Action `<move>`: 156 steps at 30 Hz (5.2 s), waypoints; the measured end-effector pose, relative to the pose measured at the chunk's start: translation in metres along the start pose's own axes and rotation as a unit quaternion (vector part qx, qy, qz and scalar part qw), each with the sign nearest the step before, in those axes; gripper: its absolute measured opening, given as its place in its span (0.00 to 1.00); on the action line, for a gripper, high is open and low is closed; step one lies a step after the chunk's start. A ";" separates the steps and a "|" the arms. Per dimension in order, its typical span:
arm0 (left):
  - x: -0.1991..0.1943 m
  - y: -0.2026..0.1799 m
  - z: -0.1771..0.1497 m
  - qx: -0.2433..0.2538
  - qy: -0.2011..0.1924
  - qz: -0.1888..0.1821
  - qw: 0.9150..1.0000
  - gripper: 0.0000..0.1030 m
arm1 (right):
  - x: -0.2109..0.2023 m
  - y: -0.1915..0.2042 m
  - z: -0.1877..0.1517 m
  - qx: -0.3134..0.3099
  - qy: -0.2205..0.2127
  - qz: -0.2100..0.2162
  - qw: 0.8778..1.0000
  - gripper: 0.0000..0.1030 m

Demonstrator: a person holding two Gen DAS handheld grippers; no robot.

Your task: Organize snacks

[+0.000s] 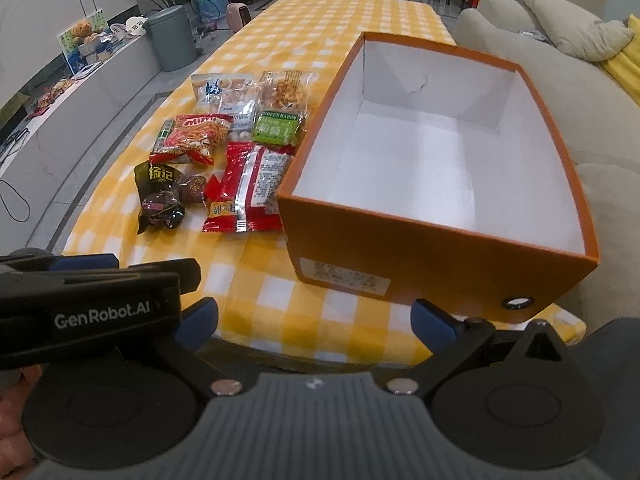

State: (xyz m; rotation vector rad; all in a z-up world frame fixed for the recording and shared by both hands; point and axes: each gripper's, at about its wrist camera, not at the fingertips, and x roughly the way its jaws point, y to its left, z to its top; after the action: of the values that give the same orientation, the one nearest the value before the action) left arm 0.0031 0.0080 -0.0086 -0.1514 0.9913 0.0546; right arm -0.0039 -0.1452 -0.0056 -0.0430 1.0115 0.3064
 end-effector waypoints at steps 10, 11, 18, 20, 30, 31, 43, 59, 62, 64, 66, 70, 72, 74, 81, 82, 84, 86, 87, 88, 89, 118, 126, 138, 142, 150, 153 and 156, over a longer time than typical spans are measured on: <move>0.004 0.001 0.000 0.001 0.011 0.000 1.000 0.83 | 0.003 0.000 -0.001 -0.001 0.009 0.000 1.000 0.97; 0.004 0.001 0.000 0.001 0.011 0.000 1.000 0.83 | 0.003 0.001 -0.001 -0.001 0.010 -0.001 1.000 0.97; 0.005 0.004 -0.001 -0.005 0.015 -0.005 1.000 0.83 | 0.004 0.003 -0.001 -0.002 0.013 0.001 1.000 0.97; 0.005 0.006 -0.002 -0.007 0.018 -0.007 1.000 0.83 | 0.005 0.003 -0.001 -0.002 0.014 0.001 1.000 0.97; 0.006 0.007 -0.002 -0.007 0.023 -0.011 1.000 0.84 | 0.006 0.004 -0.002 -0.001 0.019 0.004 1.000 0.97; 0.006 0.007 -0.002 -0.006 0.022 -0.011 1.000 0.84 | 0.006 0.005 -0.002 -0.001 0.020 0.004 1.000 0.97; 0.007 0.012 -0.001 -0.015 0.025 -0.010 1.000 0.83 | 0.008 0.008 -0.003 -0.002 0.018 0.024 1.000 0.97; -0.010 0.118 0.027 -0.179 -0.051 0.024 0.982 0.82 | -0.028 0.053 0.017 -0.131 -0.160 0.131 0.970 0.97; -0.002 0.140 0.027 -0.214 -0.042 0.010 0.976 0.82 | -0.016 0.076 0.025 -0.173 -0.150 0.118 0.966 0.95; 0.009 0.148 0.028 -0.212 -0.020 -0.009 0.977 0.82 | -0.007 0.089 0.029 -0.206 -0.147 0.098 0.962 0.85; 0.015 0.153 0.026 -0.226 -0.002 -0.017 0.974 0.82 | 0.006 0.102 0.034 -0.246 -0.138 0.086 0.956 0.76; 0.020 0.163 0.022 -0.248 0.008 -0.042 0.968 0.82 | 0.039 0.120 0.050 -0.316 -0.088 0.075 0.942 0.69; 0.024 0.166 0.022 -0.255 0.016 -0.050 0.965 0.82 | 0.055 0.131 0.063 -0.362 -0.061 0.067 0.928 0.63; 0.028 0.169 0.021 -0.265 0.026 -0.059 0.962 0.82 | 0.067 0.138 0.073 -0.406 -0.034 0.062 0.911 0.63; 0.032 0.177 0.020 -0.279 0.037 -0.078 0.957 0.82 | 0.119 0.153 0.104 -0.503 0.084 0.063 0.858 0.65; 0.033 0.178 0.020 -0.279 0.038 -0.080 0.956 0.82 | 0.124 0.155 0.106 -0.513 0.089 0.064 0.851 0.65; 0.034 0.179 0.020 -0.282 0.038 -0.082 0.955 0.82 | 0.134 0.158 0.109 -0.531 0.099 0.069 0.839 0.62; 0.034 0.181 0.020 -0.286 0.037 -0.084 0.954 0.82 | 0.143 0.160 0.112 -0.543 0.103 0.080 0.830 0.56; 0.034 0.182 0.020 -0.291 0.036 -0.084 0.952 0.82 | 0.148 0.161 0.115 -0.548 0.096 0.091 0.826 0.54; 0.033 0.184 0.019 -0.296 0.034 -0.085 0.951 0.82 | 0.150 0.161 0.117 -0.551 0.098 0.102 0.823 0.51; 0.033 0.184 0.019 -0.299 0.033 -0.087 0.950 0.82 | 0.155 0.160 0.118 -0.552 0.104 0.112 0.820 0.49; 0.070 0.122 0.074 -0.212 0.084 -0.011 0.974 0.82 | 0.018 0.038 0.149 -0.173 -0.099 0.174 0.964 0.31; 0.116 0.115 0.071 -0.266 0.101 0.025 0.958 0.82 | -0.012 -0.009 0.127 -0.118 -0.131 0.201 0.964 0.31; 0.113 0.115 0.059 -0.238 0.076 0.019 0.968 0.48 | -0.005 -0.034 0.125 -0.067 -0.110 0.203 0.971 0.31; 0.102 0.128 0.055 -0.272 0.068 -0.043 0.959 0.47 | -0.009 -0.044 0.124 -0.044 -0.118 0.188 0.974 0.31; 0.075 0.132 0.056 -0.268 0.057 -0.135 0.952 0.47 | -0.005 -0.081 0.109 0.029 -0.101 0.145 0.984 0.31; 0.056 0.119 0.056 -0.266 0.046 -0.167 0.948 0.46 | 0.001 -0.092 0.099 0.061 -0.094 0.145 0.983 0.31; 0.040 0.093 0.063 -0.244 0.046 -0.213 0.945 0.47 | 0.007 -0.099 0.091 0.068 -0.083 0.141 0.984 0.31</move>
State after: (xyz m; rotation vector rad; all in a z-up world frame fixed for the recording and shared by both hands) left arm 0.0669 0.1083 -0.0179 -0.8280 1.0045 -0.1057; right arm 0.1016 -0.2218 0.0265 0.2487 0.8693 0.4906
